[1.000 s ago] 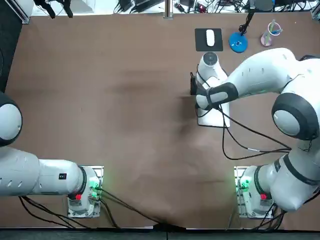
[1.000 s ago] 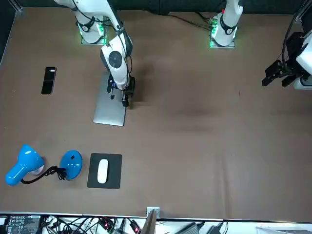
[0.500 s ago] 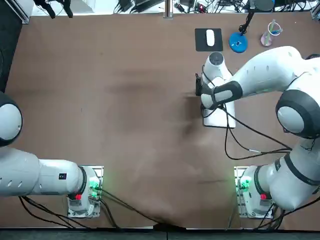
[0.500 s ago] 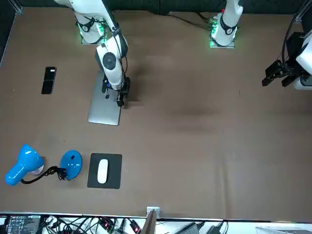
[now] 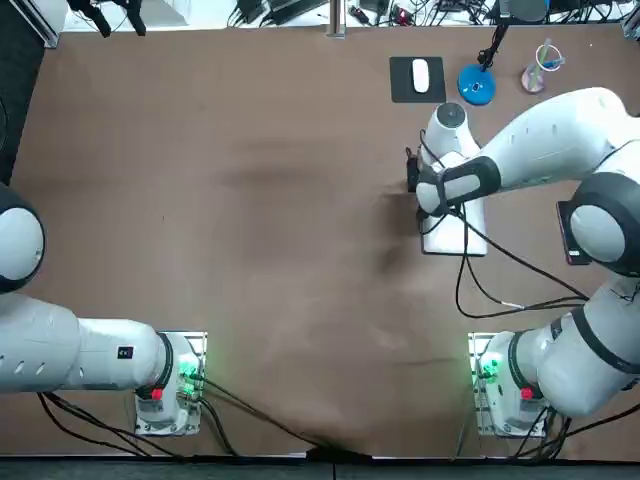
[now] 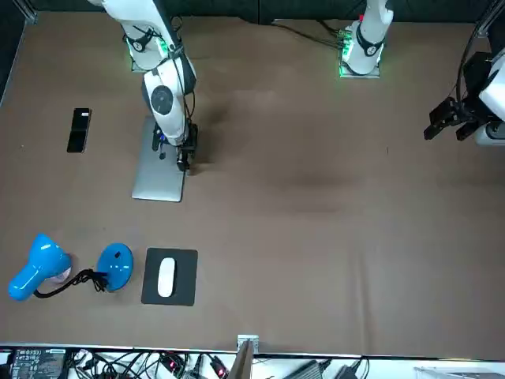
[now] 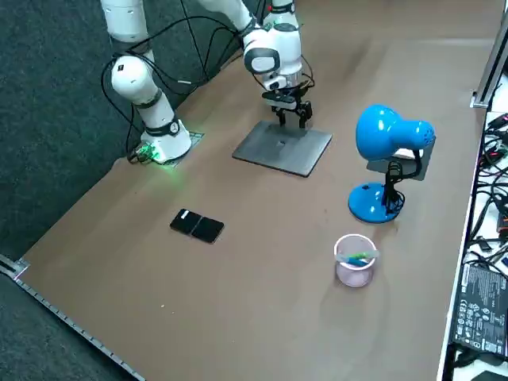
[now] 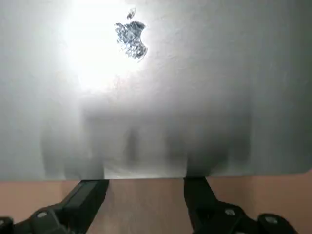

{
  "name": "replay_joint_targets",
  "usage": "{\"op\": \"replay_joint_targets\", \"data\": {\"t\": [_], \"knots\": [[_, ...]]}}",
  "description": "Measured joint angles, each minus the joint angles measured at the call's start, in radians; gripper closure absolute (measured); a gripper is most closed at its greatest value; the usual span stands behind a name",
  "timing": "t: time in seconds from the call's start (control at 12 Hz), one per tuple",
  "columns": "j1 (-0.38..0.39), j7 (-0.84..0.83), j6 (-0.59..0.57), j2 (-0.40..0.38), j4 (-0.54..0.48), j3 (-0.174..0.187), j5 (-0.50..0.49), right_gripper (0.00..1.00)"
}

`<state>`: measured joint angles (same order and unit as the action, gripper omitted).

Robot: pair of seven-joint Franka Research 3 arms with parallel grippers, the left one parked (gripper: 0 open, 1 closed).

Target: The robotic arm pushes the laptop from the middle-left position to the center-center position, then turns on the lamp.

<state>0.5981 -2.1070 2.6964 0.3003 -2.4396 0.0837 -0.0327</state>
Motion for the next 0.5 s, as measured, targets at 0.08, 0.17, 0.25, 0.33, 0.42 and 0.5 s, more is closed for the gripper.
{"op": "replay_joint_targets", "data": {"t": [0.08,0.17,0.25,0.33,0.42,0.5], "knots": [[-0.012,0.019,0.000,-0.009,-0.012,0.000,0.000,0.00],[-0.023,0.038,0.000,-0.017,-0.025,0.000,0.000,0.00],[-0.032,0.051,0.000,-0.025,-0.036,0.001,0.000,0.00],[-0.041,0.063,0.000,-0.032,-0.045,0.001,0.000,0.00],[-0.049,0.074,0.000,-0.037,-0.053,0.001,0.000,0.00],[-0.057,0.086,0.000,-0.039,-0.058,0.001,0.000,0.00]]}}
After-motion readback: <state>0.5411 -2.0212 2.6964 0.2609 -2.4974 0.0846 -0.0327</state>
